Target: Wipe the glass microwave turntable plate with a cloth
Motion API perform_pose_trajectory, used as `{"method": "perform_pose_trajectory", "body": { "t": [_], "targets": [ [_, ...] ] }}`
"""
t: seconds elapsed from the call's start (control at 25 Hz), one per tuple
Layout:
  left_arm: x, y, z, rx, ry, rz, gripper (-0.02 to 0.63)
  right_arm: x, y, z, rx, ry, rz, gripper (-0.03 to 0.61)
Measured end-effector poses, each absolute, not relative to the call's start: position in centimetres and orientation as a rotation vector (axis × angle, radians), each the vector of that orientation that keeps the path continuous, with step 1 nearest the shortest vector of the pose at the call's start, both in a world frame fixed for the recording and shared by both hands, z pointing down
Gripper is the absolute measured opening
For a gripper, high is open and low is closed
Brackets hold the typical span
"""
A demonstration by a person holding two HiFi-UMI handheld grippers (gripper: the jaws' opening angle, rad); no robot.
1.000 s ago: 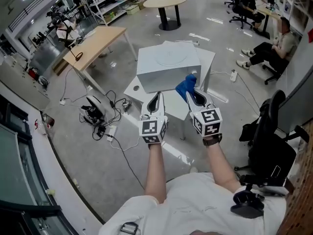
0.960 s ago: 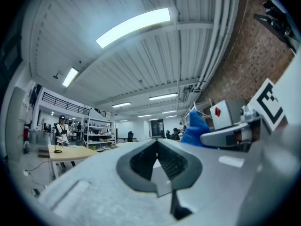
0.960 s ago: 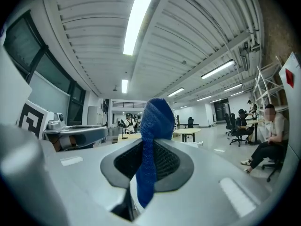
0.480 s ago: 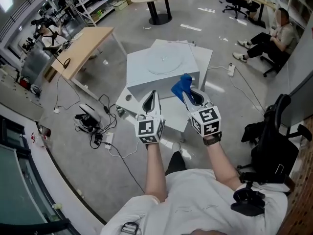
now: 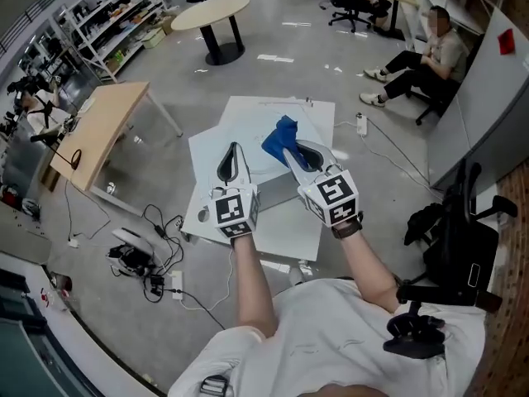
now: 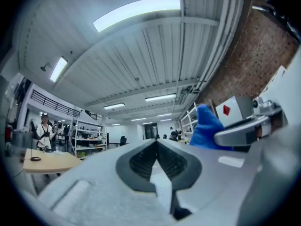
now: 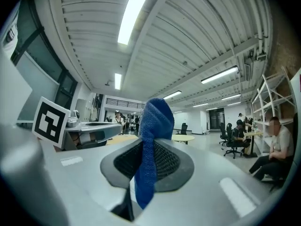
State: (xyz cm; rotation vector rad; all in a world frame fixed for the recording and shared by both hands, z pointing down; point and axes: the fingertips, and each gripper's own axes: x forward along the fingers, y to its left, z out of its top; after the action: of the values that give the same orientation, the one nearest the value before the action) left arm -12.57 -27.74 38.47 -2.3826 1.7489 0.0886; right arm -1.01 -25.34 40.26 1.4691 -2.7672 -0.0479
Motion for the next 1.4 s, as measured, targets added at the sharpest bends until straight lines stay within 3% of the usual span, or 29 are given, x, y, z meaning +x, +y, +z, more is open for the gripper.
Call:
{"method": "perform_pose_trajectory", "body": {
  "t": [0.52, 0.8, 1.4],
  "targets": [
    [-12.5, -35.6, 42.7, -2.533, 1.694, -0.079, -0.006, 0.3, -33.0, 42.6, 1.536, -2.660, 0.029, 0.057],
    [-14.5, -38.0, 44.4, -2.581, 1.730, -0.203, 0.000, -2.3, -37.7, 43.7, 1.209, -2.637, -0.025, 0.054],
    [-18.4, -38.9, 53.9, -2.669, 1.885, -0.717, 0.000, -15.9, -41.4, 50.7, 0.598, -2.548, -0.050, 0.054]
  ]
}}
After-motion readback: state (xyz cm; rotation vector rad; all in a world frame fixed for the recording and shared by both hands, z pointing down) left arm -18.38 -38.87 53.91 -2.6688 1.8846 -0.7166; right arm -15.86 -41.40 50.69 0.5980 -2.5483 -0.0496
